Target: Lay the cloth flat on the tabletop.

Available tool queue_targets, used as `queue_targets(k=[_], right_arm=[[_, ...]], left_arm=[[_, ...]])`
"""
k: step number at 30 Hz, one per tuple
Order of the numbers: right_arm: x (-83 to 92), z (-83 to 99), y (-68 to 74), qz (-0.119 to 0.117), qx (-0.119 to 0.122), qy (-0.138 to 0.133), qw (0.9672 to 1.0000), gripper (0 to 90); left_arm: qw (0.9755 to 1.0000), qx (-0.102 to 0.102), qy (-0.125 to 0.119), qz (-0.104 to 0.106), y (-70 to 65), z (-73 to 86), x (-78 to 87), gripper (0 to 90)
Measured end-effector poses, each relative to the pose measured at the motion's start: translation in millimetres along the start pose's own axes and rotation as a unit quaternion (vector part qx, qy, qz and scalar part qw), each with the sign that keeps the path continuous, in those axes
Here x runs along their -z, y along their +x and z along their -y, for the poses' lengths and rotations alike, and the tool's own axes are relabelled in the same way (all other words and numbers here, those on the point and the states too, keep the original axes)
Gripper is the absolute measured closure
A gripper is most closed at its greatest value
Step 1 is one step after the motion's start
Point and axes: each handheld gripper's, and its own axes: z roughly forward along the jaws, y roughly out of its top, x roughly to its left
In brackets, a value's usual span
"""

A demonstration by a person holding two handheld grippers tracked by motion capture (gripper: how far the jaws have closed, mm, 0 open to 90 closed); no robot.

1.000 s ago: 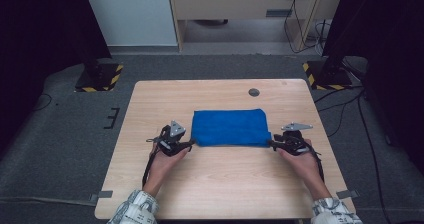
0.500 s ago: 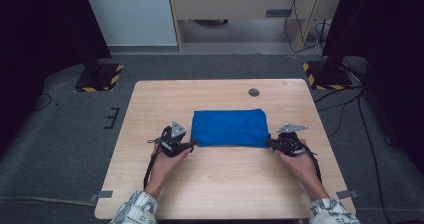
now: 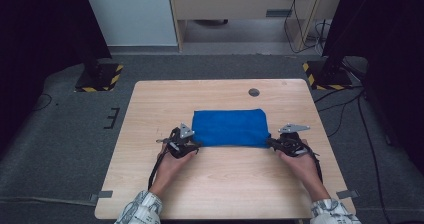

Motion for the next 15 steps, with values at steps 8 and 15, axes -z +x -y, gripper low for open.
queue_targets(k=[8,15], right_arm=[[1.0,-0.5,0.8,-0.002,0.003,-0.001,1.0,86.4],[4.6,-1.0,0.0,-0.003,0.0,-0.005,1.0,86.6]], left_arm=[[0.9998,-0.015,0.006,-0.006,-0.3,-0.2,-0.3,75.2],[0.9998,-0.017,-0.005,0.006,-0.9,-2.0,12.9,79.1]])
